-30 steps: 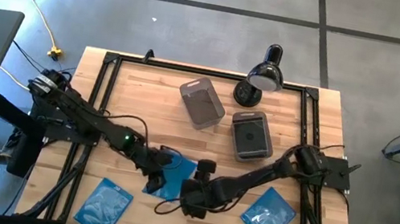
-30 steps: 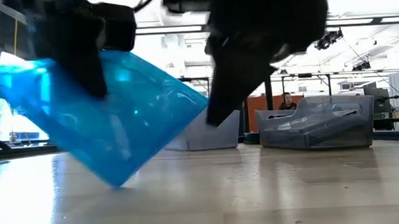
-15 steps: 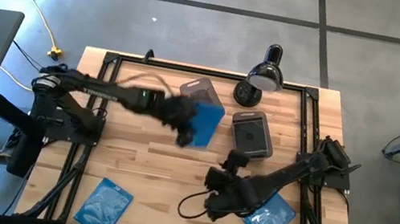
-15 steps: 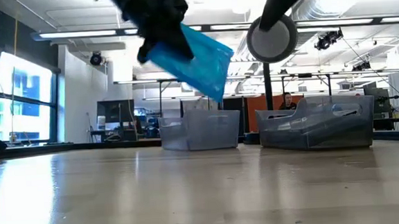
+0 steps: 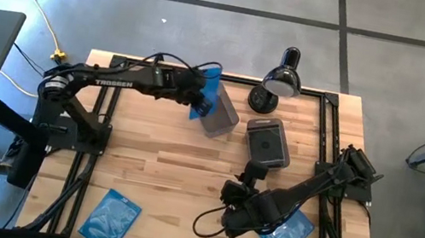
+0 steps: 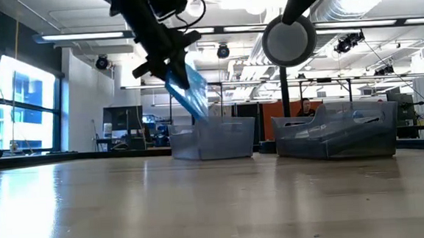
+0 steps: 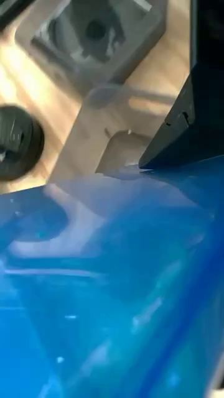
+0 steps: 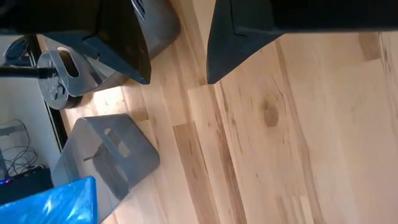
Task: Pick & place jewel cases by type
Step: Put the top blue CD case into the left black bin
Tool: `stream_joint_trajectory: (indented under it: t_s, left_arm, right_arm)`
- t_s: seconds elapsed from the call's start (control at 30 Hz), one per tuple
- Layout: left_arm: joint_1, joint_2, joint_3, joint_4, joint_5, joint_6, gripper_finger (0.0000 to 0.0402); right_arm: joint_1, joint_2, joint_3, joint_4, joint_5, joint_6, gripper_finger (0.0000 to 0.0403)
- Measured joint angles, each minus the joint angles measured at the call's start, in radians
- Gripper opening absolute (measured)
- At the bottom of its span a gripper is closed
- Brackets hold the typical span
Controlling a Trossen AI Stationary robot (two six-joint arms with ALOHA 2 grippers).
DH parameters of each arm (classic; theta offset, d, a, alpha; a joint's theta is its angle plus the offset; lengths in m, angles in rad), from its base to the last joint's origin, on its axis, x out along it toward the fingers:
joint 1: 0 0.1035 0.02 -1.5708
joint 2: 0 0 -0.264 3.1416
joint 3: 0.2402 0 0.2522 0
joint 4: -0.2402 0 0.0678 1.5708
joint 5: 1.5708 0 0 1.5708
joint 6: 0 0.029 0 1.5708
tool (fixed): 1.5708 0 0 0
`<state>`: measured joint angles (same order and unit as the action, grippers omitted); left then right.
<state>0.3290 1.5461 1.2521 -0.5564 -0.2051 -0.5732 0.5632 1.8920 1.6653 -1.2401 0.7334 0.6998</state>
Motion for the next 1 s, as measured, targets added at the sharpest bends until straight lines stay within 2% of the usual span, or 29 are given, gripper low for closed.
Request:
stream_joint_trajectory:
  t_s: [0.33,0.63,0.83,1.0]
  left_arm:
    - [0.005,0.012,-0.021,0.048,-0.019,-0.197,0.0074]
    - [0.005,0.066,-0.022,0.035,0.085,-0.347,0.0074]
    - [-0.014,0.065,-0.022,0.048,0.086,-0.413,0.0075]
    - [-0.035,0.091,-0.021,0.097,0.134,-0.503,0.0102]
  right_arm:
    - [0.003,0.0,0.0,-0.001,-0.01,0.009,0.0153]
    - [0.011,0.0,0.0,0.0,-0.041,0.012,0.0153]
    - [0.038,0.0,0.0,0.009,-0.092,0.008,0.0153]
    - [0.068,0.0,0.0,0.012,-0.095,0.008,0.0153]
